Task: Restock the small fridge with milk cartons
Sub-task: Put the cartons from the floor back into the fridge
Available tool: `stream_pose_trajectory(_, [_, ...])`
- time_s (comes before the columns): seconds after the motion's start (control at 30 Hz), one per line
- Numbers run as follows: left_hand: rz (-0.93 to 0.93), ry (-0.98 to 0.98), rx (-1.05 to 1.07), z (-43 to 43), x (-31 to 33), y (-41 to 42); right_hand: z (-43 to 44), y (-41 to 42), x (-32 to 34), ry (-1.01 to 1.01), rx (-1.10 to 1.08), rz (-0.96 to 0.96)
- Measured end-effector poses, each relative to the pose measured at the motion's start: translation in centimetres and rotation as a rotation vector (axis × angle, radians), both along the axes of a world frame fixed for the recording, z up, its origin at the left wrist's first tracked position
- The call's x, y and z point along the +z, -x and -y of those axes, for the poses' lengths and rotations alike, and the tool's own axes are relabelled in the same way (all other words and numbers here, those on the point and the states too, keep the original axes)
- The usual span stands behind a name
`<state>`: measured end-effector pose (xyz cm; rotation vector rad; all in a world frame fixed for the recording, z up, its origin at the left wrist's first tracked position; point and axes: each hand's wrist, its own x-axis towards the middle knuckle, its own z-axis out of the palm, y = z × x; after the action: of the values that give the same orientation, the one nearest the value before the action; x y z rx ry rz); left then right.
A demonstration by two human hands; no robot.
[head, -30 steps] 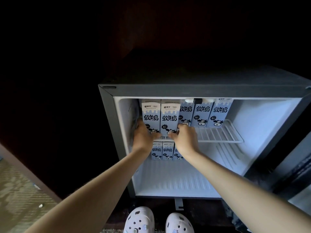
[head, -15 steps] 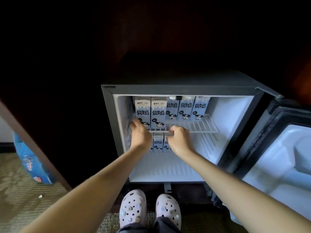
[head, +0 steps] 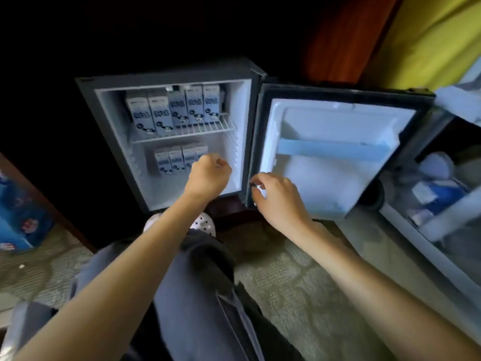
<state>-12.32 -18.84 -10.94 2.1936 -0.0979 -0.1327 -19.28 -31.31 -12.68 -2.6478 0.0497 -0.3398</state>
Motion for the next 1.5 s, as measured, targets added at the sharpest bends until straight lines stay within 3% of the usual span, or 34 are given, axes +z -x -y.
stream_pose_trajectory(0.2, [-0.01,-0.161,-0.283,5.8,-4.0,11.5,5.2,13.1,-4.0,0.108,-0.125,-0.135])
stream_pose_trajectory(0.47, [-0.12,-0.272,-0.572,13.4,-10.3,22.4,9.5,26.2,-11.6,-0.075,-0.419,-0.411])
stream_pose_trajectory(0.77, [-0.213,-0.406,-0.939,16.4,-15.5,28.6,11.5,34.1,-25.5,-0.221,-0.678,-0.835])
stream_pose_trajectory(1.23, [-0.225,-0.551,-1.108,18.7,-15.9,29.4,14.6,31.6,-31.8,-0.02,-0.84,-0.833])
stream_pose_trajectory(1.5, [-0.312,-0.568,-1.042,17.3,-17.7,28.4,14.2,33.7,-32.8,0.016,-0.72,-0.798])
